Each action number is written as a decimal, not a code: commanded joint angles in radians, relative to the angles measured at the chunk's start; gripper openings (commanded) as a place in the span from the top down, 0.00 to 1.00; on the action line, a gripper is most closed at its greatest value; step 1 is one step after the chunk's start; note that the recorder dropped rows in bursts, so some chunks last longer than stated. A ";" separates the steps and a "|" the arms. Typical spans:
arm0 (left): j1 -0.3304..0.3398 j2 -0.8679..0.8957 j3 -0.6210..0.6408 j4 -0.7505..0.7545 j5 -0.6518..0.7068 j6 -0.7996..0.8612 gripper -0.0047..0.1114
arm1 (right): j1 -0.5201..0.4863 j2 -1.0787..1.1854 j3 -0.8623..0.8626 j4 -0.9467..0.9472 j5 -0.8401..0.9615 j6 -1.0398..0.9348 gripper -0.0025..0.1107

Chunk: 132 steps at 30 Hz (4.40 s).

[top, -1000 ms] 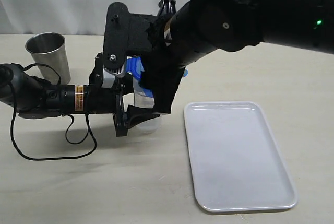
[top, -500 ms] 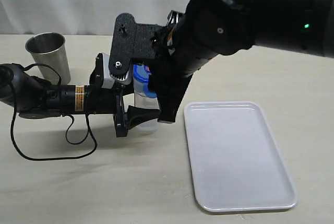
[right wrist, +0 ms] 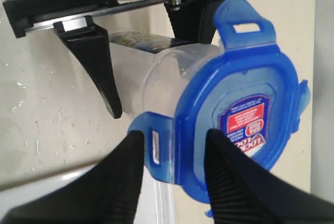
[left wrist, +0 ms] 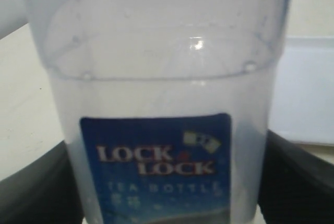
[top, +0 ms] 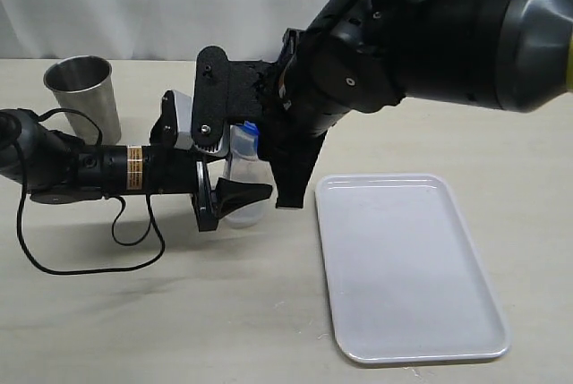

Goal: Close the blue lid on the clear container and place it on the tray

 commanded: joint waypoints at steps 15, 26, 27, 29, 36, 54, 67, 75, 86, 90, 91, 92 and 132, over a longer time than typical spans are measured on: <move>-0.005 -0.015 0.001 0.010 -0.068 0.012 0.96 | 0.021 0.092 0.006 0.006 -0.051 -0.028 0.71; -0.005 -0.015 0.001 0.010 -0.068 0.012 0.96 | 0.021 0.136 0.006 -0.140 -0.049 0.099 0.71; -0.005 -0.015 0.001 0.010 -0.068 0.012 0.96 | 0.021 0.131 0.006 -0.140 -0.051 0.099 0.71; -0.005 -0.015 0.001 0.010 -0.068 0.012 0.96 | 0.021 0.125 0.006 -0.140 -0.051 0.101 0.71; -0.005 -0.015 0.001 0.006 -0.068 0.012 0.96 | 0.021 0.074 0.006 -0.085 -0.064 0.171 0.49; -0.005 -0.015 0.001 -0.002 -0.068 0.010 0.96 | 0.016 -0.155 0.002 0.060 -0.108 0.284 0.46; -0.005 -0.015 0.001 -0.014 -0.068 -0.005 0.96 | -0.303 -0.114 -0.145 0.492 0.191 0.528 0.58; -0.005 -0.015 0.001 -0.012 -0.068 -0.005 0.96 | -0.389 -0.042 -0.147 0.809 0.207 0.350 0.51; -0.005 -0.015 0.001 -0.014 -0.068 -0.005 0.96 | -0.387 0.046 -0.147 0.853 0.244 0.341 0.55; -0.005 -0.015 0.001 -0.014 -0.068 -0.005 0.96 | -0.387 0.062 -0.147 0.926 0.248 0.296 0.58; -0.005 -0.015 0.001 -0.014 -0.068 -0.005 0.96 | -0.387 0.066 -0.147 0.938 0.248 0.286 0.58; -0.005 -0.015 0.001 -0.014 -0.068 -0.005 0.96 | -0.387 0.068 -0.147 0.945 0.248 0.278 0.58; -0.005 -0.015 0.001 -0.010 -0.068 -0.005 0.96 | -0.387 0.287 -0.147 1.046 0.310 0.141 0.79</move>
